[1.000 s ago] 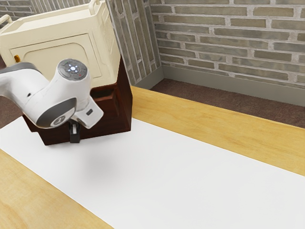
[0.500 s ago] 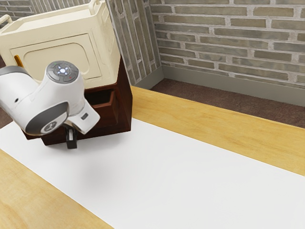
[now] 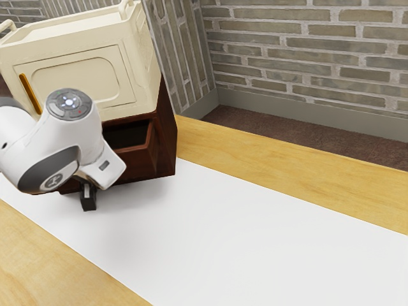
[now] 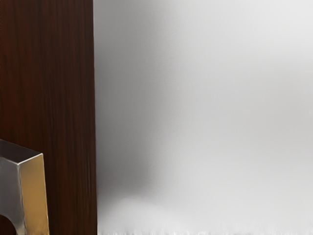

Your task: Pull the drawer handle with one arm to open the drawer

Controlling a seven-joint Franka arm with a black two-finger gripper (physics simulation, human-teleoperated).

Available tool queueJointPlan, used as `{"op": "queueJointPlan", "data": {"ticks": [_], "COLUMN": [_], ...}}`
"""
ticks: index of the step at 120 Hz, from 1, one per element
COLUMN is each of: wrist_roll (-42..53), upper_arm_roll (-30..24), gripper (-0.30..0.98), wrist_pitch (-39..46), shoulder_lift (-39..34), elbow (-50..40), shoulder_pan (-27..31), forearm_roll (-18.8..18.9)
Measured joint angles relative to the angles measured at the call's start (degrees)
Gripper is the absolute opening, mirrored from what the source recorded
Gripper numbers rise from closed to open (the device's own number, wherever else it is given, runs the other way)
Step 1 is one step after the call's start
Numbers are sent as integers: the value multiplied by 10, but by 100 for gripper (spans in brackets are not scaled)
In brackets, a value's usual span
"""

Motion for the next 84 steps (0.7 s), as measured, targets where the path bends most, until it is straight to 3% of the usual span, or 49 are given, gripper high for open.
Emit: {"op": "queueJointPlan", "data": {"ticks": [30,53,84], "wrist_roll": [0,0,-96], "upper_arm_roll": [-18,-41,-59], "gripper": [65,67,68], "wrist_pitch": [-4,-39,-182], "shoulder_lift": [-42,-60,30], "elbow": [-24,8,276], "shoulder_pan": [4,11,-24], "forearm_roll": [-20,-29,-201]}}
